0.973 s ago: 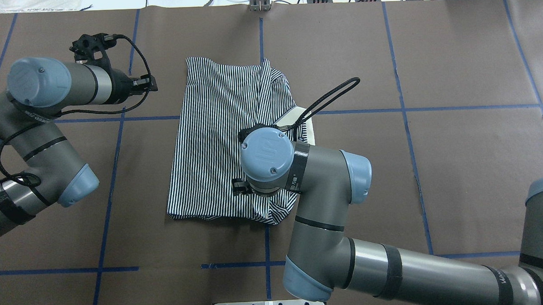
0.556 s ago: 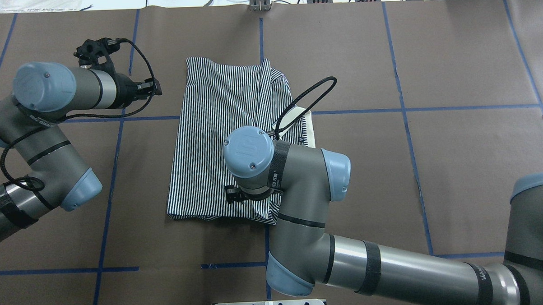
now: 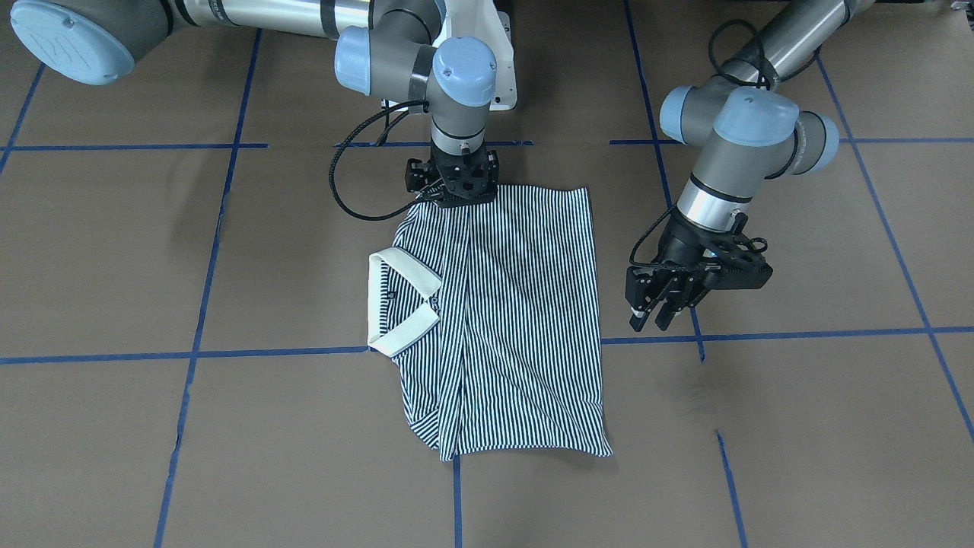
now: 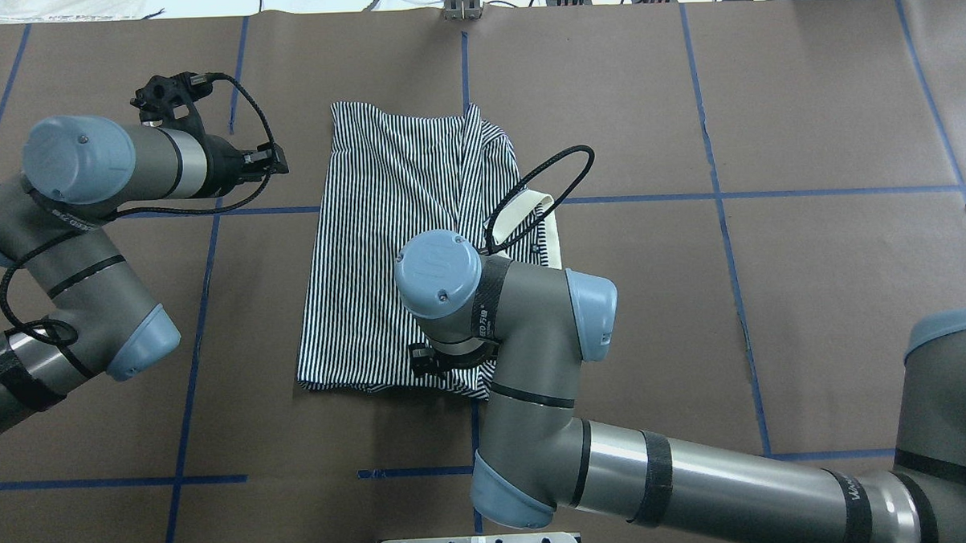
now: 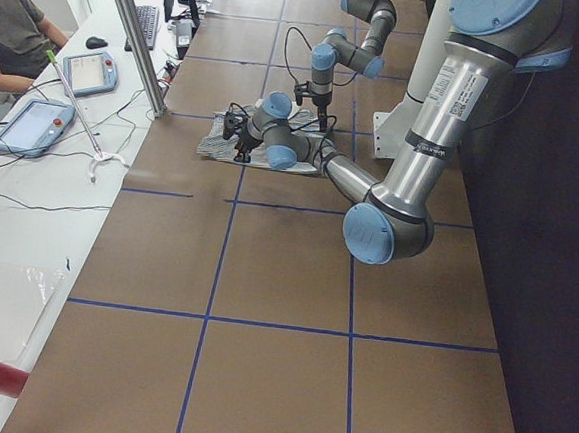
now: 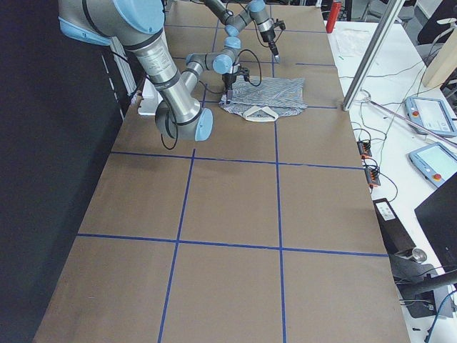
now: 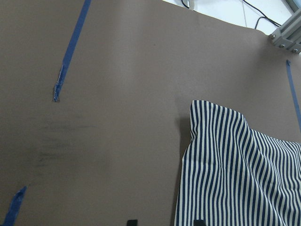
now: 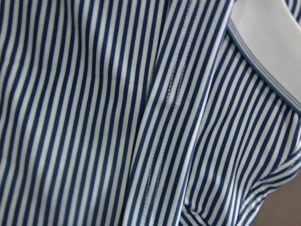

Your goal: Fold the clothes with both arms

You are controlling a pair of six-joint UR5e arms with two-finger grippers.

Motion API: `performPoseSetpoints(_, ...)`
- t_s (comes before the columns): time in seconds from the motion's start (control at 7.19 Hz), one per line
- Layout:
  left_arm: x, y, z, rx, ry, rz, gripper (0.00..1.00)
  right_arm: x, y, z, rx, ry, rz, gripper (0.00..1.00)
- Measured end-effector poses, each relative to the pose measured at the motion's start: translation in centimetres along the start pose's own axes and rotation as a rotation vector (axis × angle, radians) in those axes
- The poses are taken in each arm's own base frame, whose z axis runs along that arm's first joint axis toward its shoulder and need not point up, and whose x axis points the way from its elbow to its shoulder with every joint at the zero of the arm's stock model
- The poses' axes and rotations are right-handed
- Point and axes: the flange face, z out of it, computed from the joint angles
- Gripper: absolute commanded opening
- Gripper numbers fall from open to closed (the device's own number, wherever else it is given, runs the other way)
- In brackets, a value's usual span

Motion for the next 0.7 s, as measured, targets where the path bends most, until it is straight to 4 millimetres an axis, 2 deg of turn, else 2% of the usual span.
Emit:
performPoseSetpoints(0.42, 0.1, 0.3, 0.1, -0.004, 0.001, 0.0, 0.5, 1.6, 0.3, 1.0, -0.033, 0.054, -0.023, 1.0)
performPoseSetpoints(0.56, 0.1, 0.3, 0.0, -0.004, 0.002, 0.0, 0.5, 3.8, 0.8, 0.7, -0.043, 0.081, -0.046, 1.0)
performPoseSetpoints(0.7, 0.2, 0.3, -0.1, -0.003, 0.005, 0.001, 0.5, 7.4, 1.7, 0.3, -0.047, 0.099, -0.065, 1.0)
